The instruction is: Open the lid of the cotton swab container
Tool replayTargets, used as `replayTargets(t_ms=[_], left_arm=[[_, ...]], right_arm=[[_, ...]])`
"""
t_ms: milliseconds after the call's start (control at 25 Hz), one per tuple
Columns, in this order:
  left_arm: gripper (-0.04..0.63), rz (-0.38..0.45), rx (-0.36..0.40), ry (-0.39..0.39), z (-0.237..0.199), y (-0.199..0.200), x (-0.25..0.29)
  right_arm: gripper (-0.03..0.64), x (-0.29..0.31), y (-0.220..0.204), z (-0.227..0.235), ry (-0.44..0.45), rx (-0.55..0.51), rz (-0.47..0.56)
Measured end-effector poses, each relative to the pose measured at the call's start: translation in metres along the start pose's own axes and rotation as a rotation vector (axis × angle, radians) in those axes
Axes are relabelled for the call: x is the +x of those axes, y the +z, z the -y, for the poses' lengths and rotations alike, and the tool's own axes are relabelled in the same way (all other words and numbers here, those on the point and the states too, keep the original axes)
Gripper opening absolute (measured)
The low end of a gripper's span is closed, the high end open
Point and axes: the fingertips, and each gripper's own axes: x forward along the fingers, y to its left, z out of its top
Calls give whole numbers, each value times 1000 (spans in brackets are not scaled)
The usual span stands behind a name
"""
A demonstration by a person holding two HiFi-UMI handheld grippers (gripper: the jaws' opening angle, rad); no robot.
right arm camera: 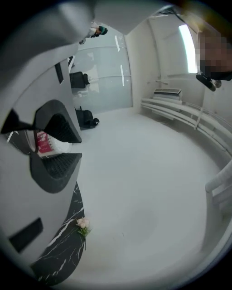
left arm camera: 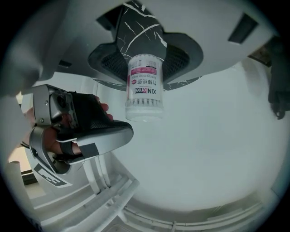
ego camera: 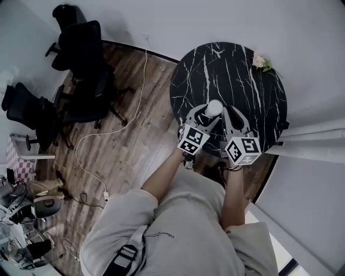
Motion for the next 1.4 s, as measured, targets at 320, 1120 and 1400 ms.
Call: replayTargets(t_ms=[320,1120,1400], left_arm=[[245,-9,23,-26,4,0,4],[245,18,69,-139,22,1,9],[245,24,73,-137,21,1,7]], right_arm=[[217,11,-4,-25,102,-169,-85],[276,14,-18,-5,110,-60,-142],[278,19,-26,-7,113,-91,-194]])
